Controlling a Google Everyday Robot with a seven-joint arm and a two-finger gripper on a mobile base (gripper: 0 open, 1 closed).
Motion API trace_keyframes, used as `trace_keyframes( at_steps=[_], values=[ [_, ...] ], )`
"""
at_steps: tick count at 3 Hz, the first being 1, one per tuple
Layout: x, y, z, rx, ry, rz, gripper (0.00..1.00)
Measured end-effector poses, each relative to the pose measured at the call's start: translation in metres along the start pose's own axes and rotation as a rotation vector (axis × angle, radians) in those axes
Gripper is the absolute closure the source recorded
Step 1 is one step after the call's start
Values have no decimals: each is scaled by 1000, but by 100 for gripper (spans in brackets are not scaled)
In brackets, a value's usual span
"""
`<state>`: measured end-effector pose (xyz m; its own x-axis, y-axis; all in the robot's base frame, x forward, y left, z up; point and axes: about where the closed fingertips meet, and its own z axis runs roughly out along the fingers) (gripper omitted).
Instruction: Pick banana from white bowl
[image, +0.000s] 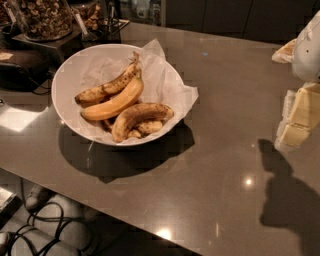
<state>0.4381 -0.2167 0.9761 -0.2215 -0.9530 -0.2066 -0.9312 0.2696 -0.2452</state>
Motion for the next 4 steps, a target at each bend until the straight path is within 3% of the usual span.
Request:
trace_keyframes(
  at_steps=[2,3,4],
  values=[
    [-13,-1,0,-7,17,-36,0],
    [-39,0,3,-9,34,-133,0],
    [-40,-1,2,-1,29,-131,0]
  ],
)
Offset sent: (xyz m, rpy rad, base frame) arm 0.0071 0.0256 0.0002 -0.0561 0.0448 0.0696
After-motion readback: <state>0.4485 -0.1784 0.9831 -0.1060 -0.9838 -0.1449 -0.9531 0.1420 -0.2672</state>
